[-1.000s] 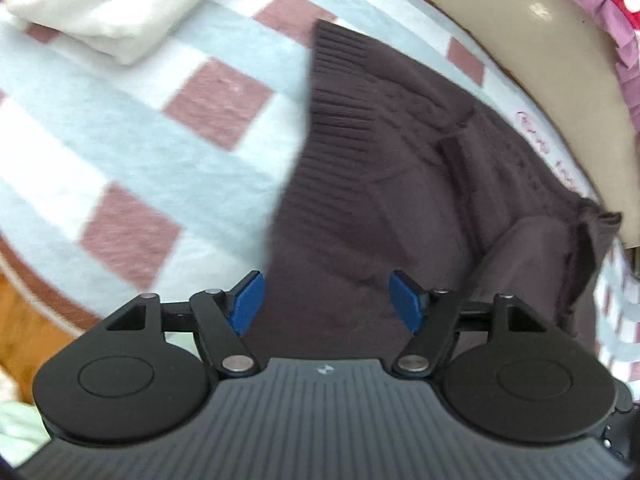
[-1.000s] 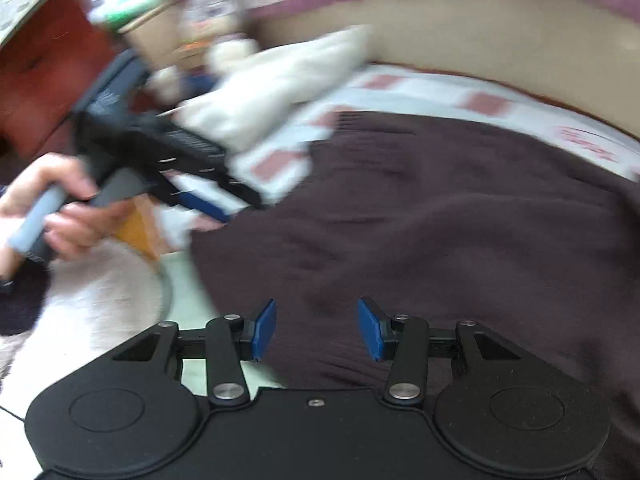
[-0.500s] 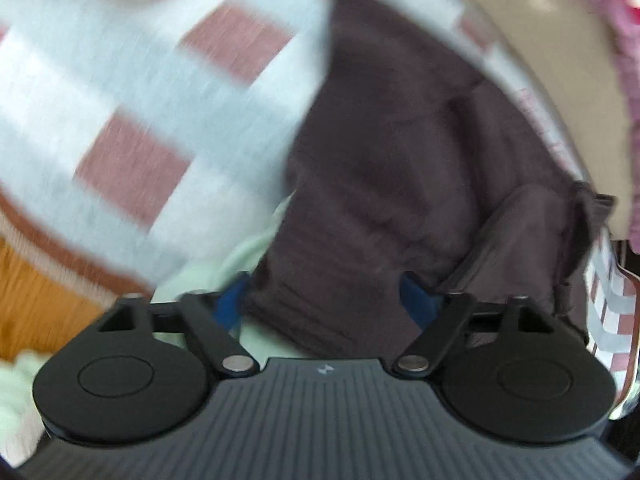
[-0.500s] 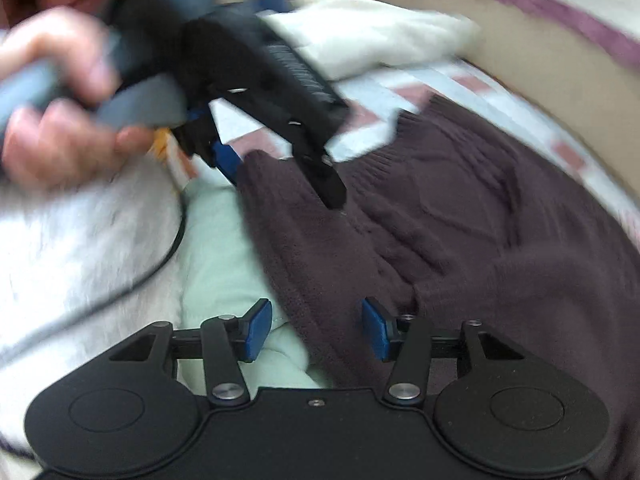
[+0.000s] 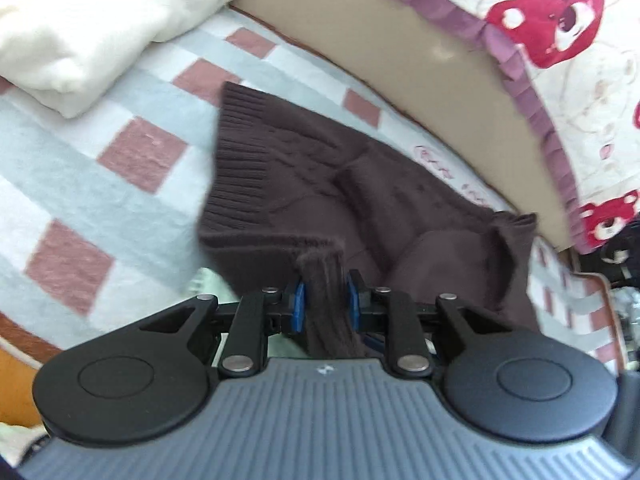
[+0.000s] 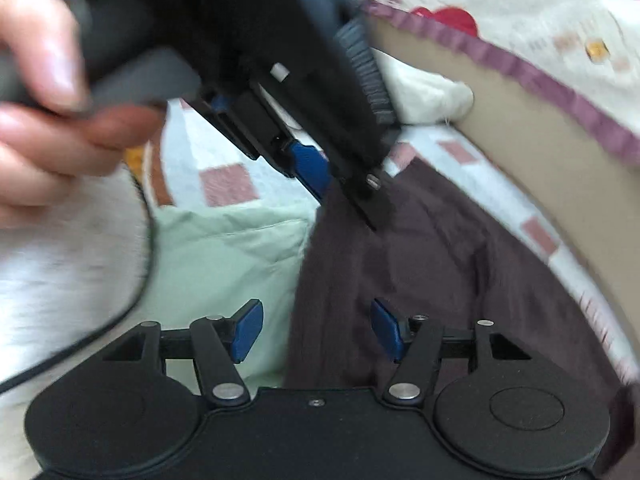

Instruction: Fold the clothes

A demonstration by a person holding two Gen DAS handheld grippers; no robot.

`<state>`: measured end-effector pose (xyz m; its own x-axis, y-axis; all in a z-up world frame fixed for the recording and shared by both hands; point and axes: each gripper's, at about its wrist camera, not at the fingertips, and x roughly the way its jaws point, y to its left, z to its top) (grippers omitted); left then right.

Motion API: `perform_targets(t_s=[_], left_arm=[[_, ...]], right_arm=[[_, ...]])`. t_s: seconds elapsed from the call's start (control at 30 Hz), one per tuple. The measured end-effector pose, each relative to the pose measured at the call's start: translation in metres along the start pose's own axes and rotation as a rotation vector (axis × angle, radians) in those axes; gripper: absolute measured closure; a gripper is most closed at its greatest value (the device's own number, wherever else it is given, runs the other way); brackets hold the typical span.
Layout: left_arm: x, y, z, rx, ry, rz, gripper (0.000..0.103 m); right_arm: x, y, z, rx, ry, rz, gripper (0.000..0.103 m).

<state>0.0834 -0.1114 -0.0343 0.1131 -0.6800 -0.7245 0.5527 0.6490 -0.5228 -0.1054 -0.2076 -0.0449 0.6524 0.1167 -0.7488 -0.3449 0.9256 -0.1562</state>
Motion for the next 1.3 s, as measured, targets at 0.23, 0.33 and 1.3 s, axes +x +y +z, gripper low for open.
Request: perform_targets(t_s=[0.23, 0.33, 1.3], left_arm=[[-0.006, 0.006, -0.001, -0.027, -0.057, -0.046, 0.052], [0.002, 0.002, -0.001, -0.076, -0.044, -0.023, 0.012], [0.159, -0.293, -0.073, 0.831, 0.228, -0.357, 0.053]], right_arm=[[-0.021, -0.076, -0.015, 0.494, -0.154, 0.153, 0.091], [-0.038, -0.085, -0.025, 0.535, -0.181, 0.149, 0.091], [-0.154, -0.152, -0.232, 0.976, -0.206, -0.485, 0.094]])
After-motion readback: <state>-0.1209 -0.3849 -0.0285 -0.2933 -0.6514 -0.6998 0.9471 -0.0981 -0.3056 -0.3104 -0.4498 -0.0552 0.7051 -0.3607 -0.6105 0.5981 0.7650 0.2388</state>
